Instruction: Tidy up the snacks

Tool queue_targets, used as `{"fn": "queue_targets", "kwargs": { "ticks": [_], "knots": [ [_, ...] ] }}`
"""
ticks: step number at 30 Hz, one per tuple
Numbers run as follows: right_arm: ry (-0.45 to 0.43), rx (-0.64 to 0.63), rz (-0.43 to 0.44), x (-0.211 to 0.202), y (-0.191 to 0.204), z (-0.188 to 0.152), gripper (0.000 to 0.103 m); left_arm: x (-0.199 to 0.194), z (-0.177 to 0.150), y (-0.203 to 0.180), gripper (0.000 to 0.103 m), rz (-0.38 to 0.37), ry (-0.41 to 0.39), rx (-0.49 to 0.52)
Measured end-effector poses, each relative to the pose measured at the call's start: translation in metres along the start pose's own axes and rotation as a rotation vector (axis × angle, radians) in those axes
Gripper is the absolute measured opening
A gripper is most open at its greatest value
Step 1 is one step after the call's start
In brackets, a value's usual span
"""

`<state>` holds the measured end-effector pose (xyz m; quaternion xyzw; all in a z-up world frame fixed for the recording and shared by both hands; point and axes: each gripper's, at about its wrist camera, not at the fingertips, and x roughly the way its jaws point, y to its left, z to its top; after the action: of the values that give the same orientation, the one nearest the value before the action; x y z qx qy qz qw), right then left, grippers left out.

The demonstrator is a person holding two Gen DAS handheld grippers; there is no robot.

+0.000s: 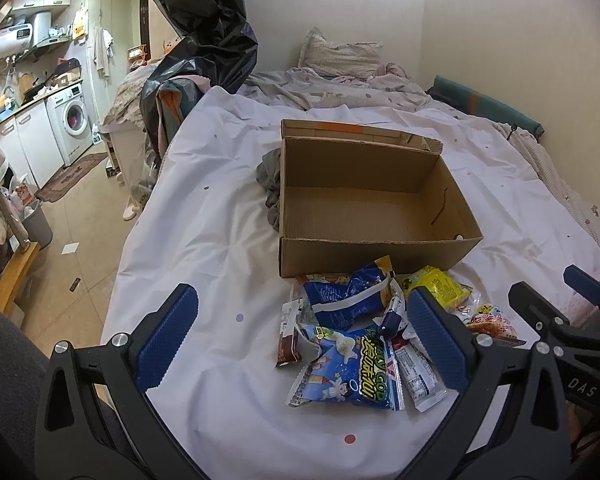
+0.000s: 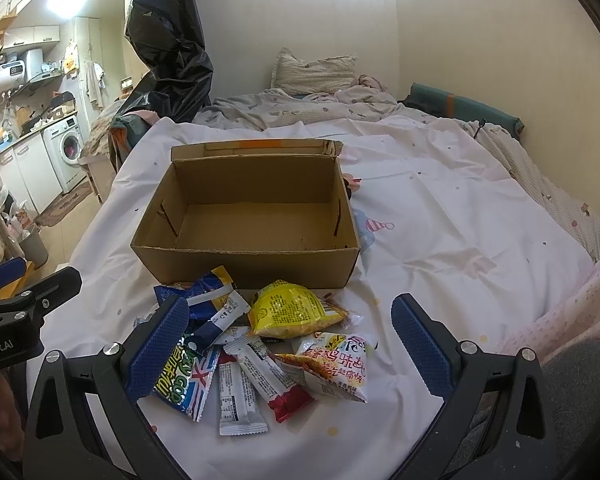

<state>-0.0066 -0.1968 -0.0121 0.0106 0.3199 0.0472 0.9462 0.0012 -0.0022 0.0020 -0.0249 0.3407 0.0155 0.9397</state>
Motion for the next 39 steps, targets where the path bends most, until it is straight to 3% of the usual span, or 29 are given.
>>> {"fn": "queue_targets", "kwargs": {
  "ticks": [39],
  "knots": [
    [0.009,0.01,0.002,0.0065,-0.0029,-0.0022,0.103,0.0015,-0.0032,0.0033,0.103,0.002,0.005,-0.003]
  ]
}}
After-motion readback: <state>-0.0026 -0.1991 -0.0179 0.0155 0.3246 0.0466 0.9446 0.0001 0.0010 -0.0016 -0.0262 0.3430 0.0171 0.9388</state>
